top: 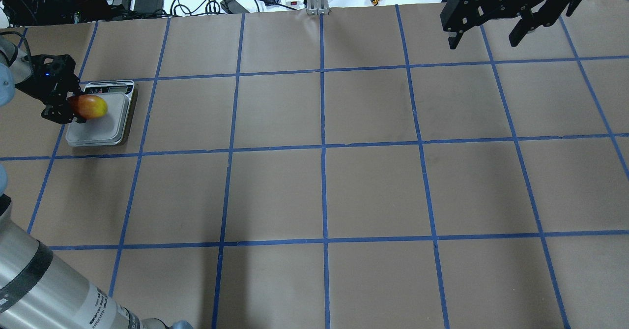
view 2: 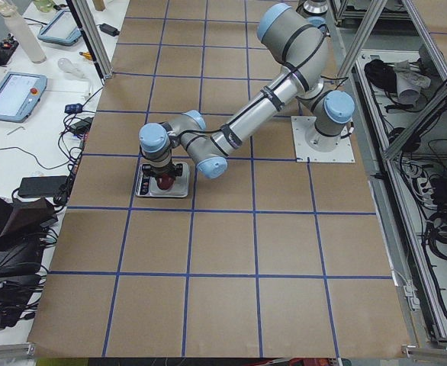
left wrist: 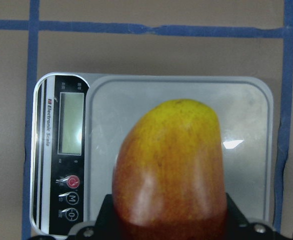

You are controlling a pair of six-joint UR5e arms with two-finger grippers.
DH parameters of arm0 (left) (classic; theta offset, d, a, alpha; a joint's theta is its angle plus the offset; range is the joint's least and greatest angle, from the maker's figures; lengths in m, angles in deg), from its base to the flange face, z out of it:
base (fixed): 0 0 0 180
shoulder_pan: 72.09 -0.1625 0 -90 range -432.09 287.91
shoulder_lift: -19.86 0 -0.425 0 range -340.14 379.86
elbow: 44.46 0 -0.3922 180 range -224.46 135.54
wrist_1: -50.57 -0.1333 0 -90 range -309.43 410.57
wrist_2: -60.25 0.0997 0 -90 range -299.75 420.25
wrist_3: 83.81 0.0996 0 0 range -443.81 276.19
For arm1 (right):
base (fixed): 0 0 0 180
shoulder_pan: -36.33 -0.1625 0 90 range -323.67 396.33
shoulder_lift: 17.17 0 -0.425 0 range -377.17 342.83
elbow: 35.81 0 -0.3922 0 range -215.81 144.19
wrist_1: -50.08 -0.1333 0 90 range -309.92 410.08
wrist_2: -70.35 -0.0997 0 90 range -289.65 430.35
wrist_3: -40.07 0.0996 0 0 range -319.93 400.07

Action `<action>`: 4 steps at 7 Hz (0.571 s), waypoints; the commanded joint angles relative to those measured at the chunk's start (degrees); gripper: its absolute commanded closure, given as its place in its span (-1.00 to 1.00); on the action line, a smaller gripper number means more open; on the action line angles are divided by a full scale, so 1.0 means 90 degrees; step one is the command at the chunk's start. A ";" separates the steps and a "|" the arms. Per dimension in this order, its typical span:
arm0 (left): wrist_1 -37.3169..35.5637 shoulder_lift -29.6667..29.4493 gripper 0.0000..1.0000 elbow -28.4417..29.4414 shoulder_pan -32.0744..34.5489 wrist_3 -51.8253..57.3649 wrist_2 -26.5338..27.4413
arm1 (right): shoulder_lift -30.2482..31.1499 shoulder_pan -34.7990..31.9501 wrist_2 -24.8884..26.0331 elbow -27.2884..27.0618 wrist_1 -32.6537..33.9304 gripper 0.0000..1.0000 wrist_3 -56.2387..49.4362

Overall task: Weigh mango
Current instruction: 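Lower the mango onto the scale and open the left gripper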

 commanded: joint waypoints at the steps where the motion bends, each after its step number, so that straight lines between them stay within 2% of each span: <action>1: -0.0030 -0.0032 -1.00 0.0003 0.0000 -0.0053 -0.0001 | 0.0007 -0.0003 0.0002 0.0000 0.0000 -1.00 0.0000; 3: 0.0057 0.0346 -1.00 -0.0006 0.0107 -0.0576 0.0047 | 0.0007 -0.0003 0.0002 0.0000 0.0000 -1.00 0.0000; 4: 0.0561 0.0871 -1.00 -0.0006 0.0117 -0.1083 0.0077 | -0.0002 0.0007 0.0002 0.0000 0.0000 -1.00 0.0000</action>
